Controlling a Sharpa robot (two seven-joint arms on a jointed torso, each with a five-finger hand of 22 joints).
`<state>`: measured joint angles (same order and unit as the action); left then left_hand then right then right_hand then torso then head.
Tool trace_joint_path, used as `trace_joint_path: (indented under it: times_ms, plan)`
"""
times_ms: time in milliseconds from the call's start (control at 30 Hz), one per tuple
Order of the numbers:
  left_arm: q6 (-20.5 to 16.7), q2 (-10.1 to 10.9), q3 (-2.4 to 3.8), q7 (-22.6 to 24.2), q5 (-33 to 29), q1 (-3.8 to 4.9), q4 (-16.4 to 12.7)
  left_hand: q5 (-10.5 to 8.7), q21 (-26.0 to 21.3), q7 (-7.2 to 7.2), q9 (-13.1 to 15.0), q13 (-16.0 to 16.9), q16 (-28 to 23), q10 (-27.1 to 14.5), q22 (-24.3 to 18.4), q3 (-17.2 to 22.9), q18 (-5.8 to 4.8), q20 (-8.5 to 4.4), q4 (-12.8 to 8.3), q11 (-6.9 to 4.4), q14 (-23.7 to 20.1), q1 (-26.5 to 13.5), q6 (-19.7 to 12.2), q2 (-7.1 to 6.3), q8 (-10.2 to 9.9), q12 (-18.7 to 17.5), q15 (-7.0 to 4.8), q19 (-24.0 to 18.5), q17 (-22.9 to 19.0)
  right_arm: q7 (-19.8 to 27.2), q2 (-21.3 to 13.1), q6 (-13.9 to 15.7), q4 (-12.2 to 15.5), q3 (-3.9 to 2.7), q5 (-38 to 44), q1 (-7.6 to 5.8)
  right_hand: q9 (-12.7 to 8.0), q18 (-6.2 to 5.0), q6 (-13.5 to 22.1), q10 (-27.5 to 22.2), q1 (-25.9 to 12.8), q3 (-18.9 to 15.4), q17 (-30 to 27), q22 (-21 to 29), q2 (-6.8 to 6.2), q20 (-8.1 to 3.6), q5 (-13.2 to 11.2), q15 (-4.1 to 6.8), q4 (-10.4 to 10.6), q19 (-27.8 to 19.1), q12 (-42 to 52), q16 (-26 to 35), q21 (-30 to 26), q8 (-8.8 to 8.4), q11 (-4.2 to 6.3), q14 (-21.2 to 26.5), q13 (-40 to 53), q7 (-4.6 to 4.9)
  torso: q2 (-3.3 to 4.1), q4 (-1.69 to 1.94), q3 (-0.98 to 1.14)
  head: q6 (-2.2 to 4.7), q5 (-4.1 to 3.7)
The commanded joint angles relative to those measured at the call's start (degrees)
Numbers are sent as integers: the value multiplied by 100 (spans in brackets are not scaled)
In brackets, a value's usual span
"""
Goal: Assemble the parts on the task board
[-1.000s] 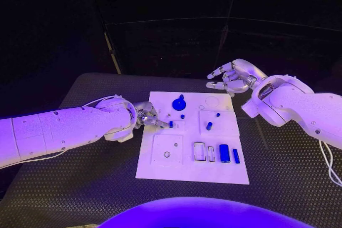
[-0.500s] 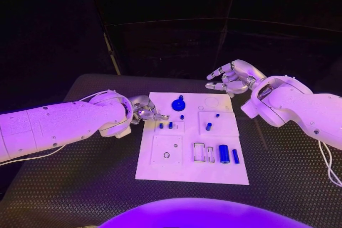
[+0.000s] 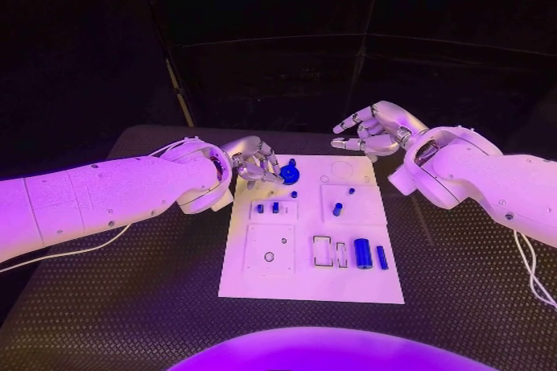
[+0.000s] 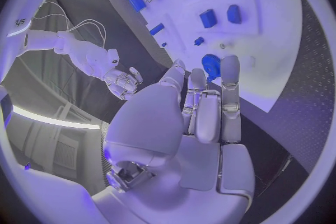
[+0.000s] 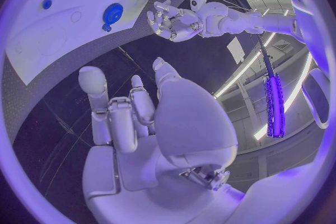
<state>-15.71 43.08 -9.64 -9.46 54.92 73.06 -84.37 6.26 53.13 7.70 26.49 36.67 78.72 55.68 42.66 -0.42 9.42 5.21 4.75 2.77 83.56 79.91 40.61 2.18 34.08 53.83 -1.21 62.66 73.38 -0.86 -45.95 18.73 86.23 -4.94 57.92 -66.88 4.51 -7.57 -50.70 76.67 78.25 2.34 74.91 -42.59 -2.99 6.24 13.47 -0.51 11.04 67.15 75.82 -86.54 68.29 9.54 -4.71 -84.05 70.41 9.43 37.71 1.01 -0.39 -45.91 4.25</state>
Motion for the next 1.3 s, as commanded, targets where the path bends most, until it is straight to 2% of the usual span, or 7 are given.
trace_joint_path:
  times_ms: [33,133,267,333,400,933,1300]
  plan:
    - [-295,-175,-1,959,42,12,179,265,-62,12,-245,-130,-17,-24,-42,307,67,10,41,29,-19,36,147,-197,-178,-74,27,-23,-12,48,14,-26,1,-2,-11,-10,-5,-73,5,-11,18,-27,606,8,51,3,15,38,6,-34,-20,39,-23,20,22,-389,-4,5,6,-1,-2,20,-14]
    - [-243,-341,-8,1077,173,11,334,533,-73,2,-730,-335,60,31,4,1465,55,13,358,87,3,-168,418,-751,-469,-69,25,63,44,48,18,-25,2,-2,-11,-10,-5,-73,5,-11,18,-27,606,8,51,3,15,38,6,-34,-20,39,-23,20,22,-389,-4,5,9,-2,-5,23,-21]
    - [-178,-526,-14,1116,298,3,513,545,61,41,-943,-387,199,38,195,2721,35,16,411,62,64,-416,495,-1340,-452,112,30,187,187,48,25,-24,3,-2,-11,-10,-5,-73,5,-11,18,-27,606,8,51,3,15,38,6,-34,-20,39,-23,20,22,-389,-4,5,12,-5,-2,35,-26]
    - [-146,-605,-17,1123,342,-2,602,690,181,32,-966,-385,285,52,340,2984,4,17,380,48,114,-497,519,-1419,-403,181,40,273,297,48,26,-24,6,-2,-11,-10,-5,-73,5,-11,18,-27,606,8,51,3,15,38,6,-34,-20,39,-23,20,22,-389,-4,5,14,-5,-3,31,-31]
    - [-74,-698,-22,1117,441,-10,713,1155,330,39,-998,-374,385,54,515,3351,-22,12,303,46,165,-644,533,-1550,-334,287,42,360,420,47,31,-25,7,-2,-11,-10,-5,-73,5,-11,18,-27,606,8,51,3,15,38,6,-34,-20,39,-23,20,22,-389,-4,5,13,2,-5,31,-43]
    - [709,-1083,-168,755,1176,-38,1182,1166,886,47,-1070,-31,722,266,1184,3427,-143,38,60,57,354,-1097,456,-1731,-154,793,64,687,891,50,55,-35,3,-1,-11,-10,-5,-73,5,-11,18,-27,606,8,51,3,15,38,6,-34,-20,39,-23,20,22,-389,-4,5,5,4,-11,-15,-91]
    - [750,-1261,-241,715,1524,-71,1482,1154,937,61,-1119,-26,753,238,1259,3102,-149,60,27,78,359,-1208,388,-1694,-117,894,85,691,919,55,64,-35,4,-1,-11,-10,-5,-72,7,-8,18,-31,607,4,54,3,19,38,11,-31,-17,39,-22,22,22,-389,0,5,8,3,-8,-26,-106]
